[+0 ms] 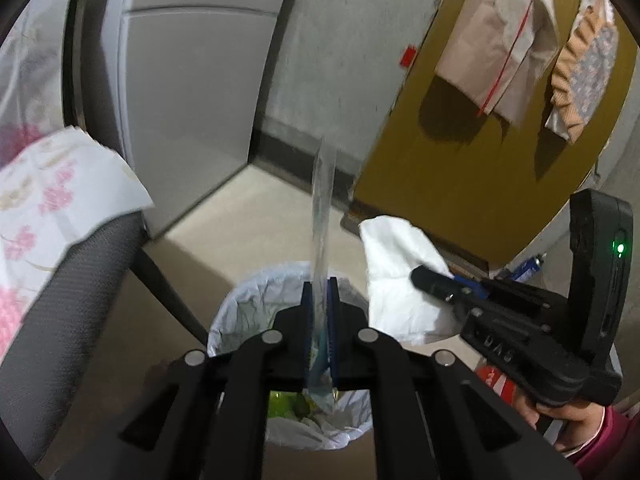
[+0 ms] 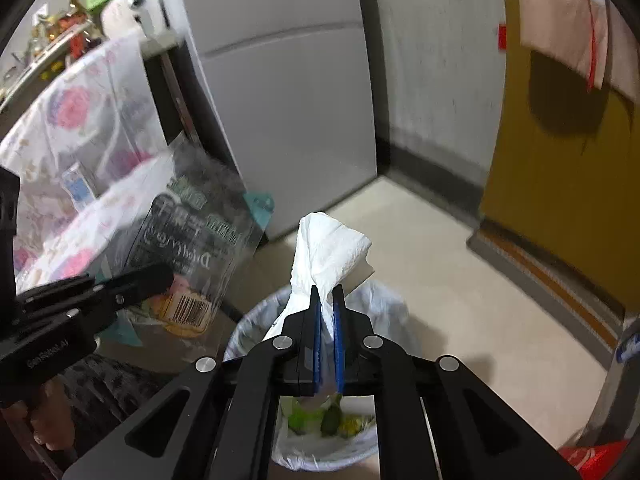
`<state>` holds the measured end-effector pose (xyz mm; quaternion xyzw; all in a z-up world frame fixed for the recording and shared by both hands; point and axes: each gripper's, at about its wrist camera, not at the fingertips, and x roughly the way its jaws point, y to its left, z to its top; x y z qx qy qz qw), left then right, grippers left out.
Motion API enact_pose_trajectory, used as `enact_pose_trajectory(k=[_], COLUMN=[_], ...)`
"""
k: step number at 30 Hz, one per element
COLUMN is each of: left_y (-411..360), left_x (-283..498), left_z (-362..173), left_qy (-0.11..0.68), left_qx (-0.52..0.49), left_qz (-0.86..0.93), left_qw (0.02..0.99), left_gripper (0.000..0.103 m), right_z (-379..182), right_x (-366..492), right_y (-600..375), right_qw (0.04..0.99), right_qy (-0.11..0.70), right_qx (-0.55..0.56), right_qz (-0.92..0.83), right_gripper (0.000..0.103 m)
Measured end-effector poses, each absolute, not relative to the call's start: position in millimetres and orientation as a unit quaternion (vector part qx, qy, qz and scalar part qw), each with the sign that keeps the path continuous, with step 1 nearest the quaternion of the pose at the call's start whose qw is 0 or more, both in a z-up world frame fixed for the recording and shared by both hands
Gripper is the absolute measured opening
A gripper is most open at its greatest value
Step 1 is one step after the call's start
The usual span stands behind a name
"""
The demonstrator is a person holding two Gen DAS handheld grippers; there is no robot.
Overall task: Collect trash
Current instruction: 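Carry the wrapper and tissue over the trash bin and open both grippers, then bring both grippers back over the chair seat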
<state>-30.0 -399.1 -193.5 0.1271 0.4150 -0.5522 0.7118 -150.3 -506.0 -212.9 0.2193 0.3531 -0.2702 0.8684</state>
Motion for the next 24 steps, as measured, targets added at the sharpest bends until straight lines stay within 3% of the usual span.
enact_pose_trajectory(k=[1,2,3,4,5,6,15,24], left_y=[-401,-402,-403,-403,-401,-400,-361,-299], left_x=[-29,-28,-28,-27,-27,-26,-5,16], left_z=[-196,-198,-201,-202,-204,-205,-187,-149], left_qy=[0.42,0.426,0.43,0.432,0.435,0.437,0.42,0.384], left_qx=[0.127,0.128,0.13,0.13,0.128,0.128,0.102,0.089], left_qz=[-0.554,-0.555,-0.552,-0.552,-0.555,-0.553,-0.516,-0.458], left_qw=[0.707,0.703,0.702,0.701,0.698,0.698,0.739,0.796], left_gripper=[0.01,0.023,0.033,0.048,0.052,0.052,0.052,0.052], right_z=[-217,-224,-230,-236,-239,-243,-225,-157], right_x=[-149,-148,-146,-144,-145,-145,-150,-132], right_y=[-507,-509,-510,-512,-514,-516,-519,-490], right_qw=[0.866,0.862,0.858,0.853,0.85,0.847,0.853,0.895], right_qy=[0.36,0.366,0.373,0.381,0.384,0.388,0.366,0.291], right_qx=[0.225,0.231,0.234,0.239,0.244,0.248,0.247,0.212], right_qz=[-0.266,-0.263,-0.266,-0.265,-0.265,-0.266,-0.28,-0.262], right_gripper=[0.009,0.009,0.016,0.031,0.039,0.048,0.047,0.047])
